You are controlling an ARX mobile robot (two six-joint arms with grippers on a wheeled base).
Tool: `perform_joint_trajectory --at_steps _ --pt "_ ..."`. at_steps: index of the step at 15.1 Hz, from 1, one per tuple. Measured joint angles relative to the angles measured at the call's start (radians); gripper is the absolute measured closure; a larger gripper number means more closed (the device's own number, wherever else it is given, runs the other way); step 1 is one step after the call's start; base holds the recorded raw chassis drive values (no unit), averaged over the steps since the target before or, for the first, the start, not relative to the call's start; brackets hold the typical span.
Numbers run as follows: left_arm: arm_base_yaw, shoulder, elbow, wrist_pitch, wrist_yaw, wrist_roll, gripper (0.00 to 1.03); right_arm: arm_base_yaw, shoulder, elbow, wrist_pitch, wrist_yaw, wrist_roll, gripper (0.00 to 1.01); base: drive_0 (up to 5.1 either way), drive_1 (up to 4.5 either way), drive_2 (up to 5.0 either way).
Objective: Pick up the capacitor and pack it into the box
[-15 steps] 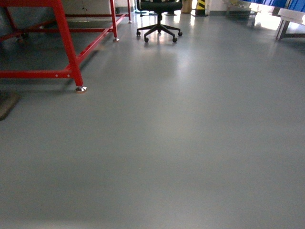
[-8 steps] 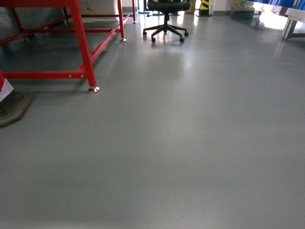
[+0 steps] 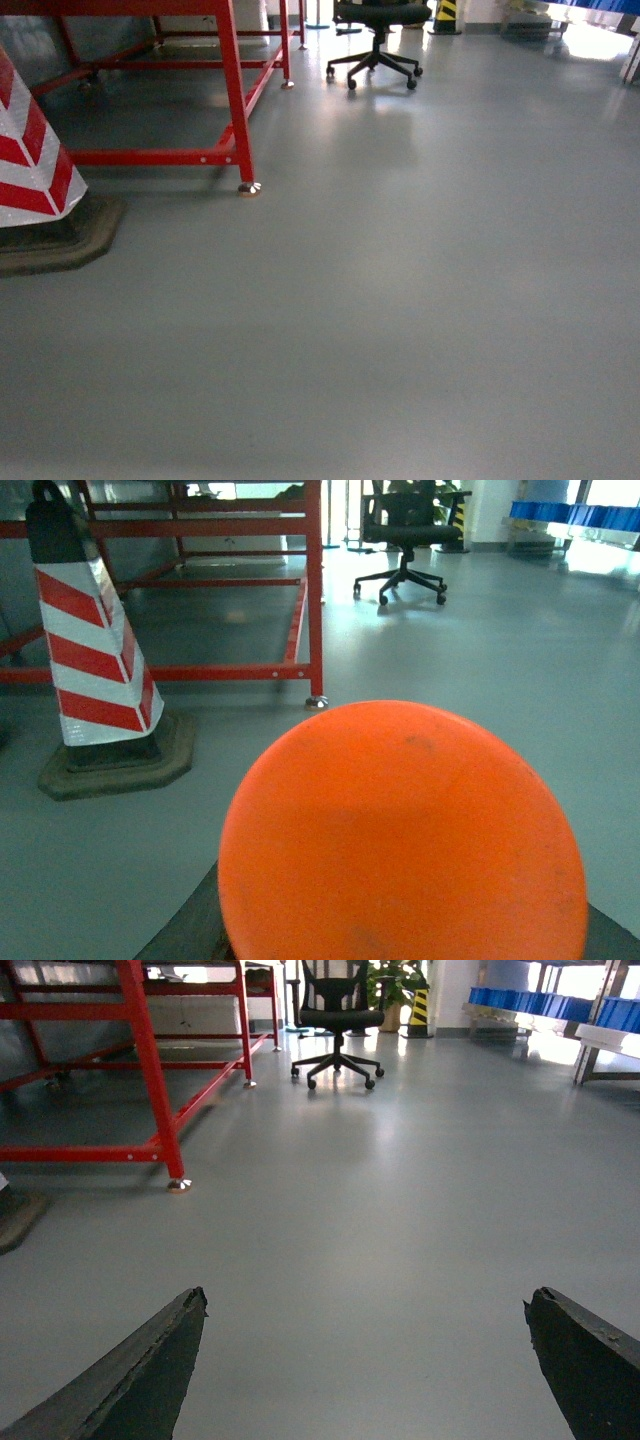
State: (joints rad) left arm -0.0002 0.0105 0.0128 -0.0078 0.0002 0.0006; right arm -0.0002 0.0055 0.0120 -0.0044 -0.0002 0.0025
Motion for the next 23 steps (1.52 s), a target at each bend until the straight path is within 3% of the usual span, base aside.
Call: perform_joint_trajectory --at_steps 23 --pt "0.000 0.000 0.000 0.002 0.000 0.000 0.59 0.000 0.000 0.000 0.001 0.001 0.000 0.03 -5.1 2.32 2.3"
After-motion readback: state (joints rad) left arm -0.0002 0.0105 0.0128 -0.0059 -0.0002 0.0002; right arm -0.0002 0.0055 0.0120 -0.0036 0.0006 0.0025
